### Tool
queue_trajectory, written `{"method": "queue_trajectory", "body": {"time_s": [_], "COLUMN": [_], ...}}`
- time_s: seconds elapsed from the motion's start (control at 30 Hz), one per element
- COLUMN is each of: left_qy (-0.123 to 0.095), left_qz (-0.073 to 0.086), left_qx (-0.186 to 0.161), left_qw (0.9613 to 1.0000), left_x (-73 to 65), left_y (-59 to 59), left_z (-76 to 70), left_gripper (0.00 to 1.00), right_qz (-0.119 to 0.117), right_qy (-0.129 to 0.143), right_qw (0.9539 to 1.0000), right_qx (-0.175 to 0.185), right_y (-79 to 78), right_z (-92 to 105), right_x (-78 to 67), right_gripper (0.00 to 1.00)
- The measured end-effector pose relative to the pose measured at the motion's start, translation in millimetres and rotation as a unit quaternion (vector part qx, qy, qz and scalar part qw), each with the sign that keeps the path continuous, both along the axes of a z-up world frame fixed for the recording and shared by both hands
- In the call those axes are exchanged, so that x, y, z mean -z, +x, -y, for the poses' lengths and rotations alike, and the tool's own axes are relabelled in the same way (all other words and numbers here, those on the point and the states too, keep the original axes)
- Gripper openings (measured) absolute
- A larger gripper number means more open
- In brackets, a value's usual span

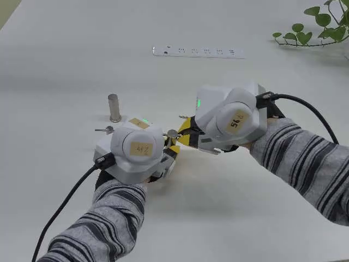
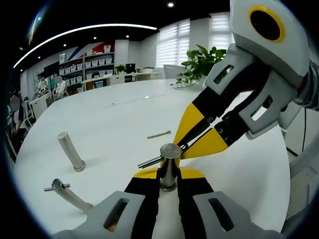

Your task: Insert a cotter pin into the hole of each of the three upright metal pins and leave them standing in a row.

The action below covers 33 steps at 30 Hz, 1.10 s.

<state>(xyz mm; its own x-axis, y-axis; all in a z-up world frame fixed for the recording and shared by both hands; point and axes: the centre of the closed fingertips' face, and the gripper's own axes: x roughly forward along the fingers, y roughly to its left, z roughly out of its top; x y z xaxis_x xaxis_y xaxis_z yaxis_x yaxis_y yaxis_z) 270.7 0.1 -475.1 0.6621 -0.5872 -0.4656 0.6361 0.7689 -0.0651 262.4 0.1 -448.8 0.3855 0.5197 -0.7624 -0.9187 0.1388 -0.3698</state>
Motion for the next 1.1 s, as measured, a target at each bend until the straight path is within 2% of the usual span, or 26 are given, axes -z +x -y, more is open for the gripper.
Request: {"method": "queue_trajectory", "body": {"time_s": [0.17,0.27,0.4,0.6,0.7,0.77,1.03,1.1], "left_qy": [0.002,0.005,0.009,0.008,-0.003,0.004,0.002,0.004], "left_qz": [-0.001,0.0,0.005,0.004,0.0,0.001,0.01,0.008], "left_qx": [-0.005,-0.011,-0.01,-0.006,-0.01,-0.006,-0.003,-0.005], "left_qw": [1.0,0.9999,0.9999,0.9999,0.9999,1.0,0.9999,1.0], "left_x": [0.0,0.1,-0.1,-1.2,-0.8,-0.7,-5.6,-4.9], "left_y": [-0.1,0.0,-0.3,-0.5,-0.8,-0.5,7.2,8.7], "left_z": [0.0,-0.2,-0.3,-1.5,-3.5,-4.0,-11.6,-14.0], "left_gripper": [0.09,0.09,0.09,0.09,0.09,0.09,0.09,0.09], "right_qz": [0.0,0.001,-0.008,-0.029,-0.034,-0.036,-0.05,-0.056], "right_qy": [0.001,0.008,0.021,0.044,0.059,0.063,0.073,0.076], "right_qw": [1.0,0.9998,0.9985,0.9948,0.9924,0.9913,0.9868,0.9853], "right_qx": [0.009,0.02,0.05,0.088,0.103,0.11,0.136,0.142], "right_y": [0.6,2.4,4.7,3.8,4.5,5.1,3.3,2.6], "right_z": [0.8,2.2,8.5,18.0,20.7,22.9,29.0,29.6], "right_x": [0.2,-1.7,-3.5,-2.4,-4.9,-5.4,-3.3,-1.7], "right_gripper": [0.08,0.09,0.13,0.14,0.12,0.12,0.12,0.12]}}
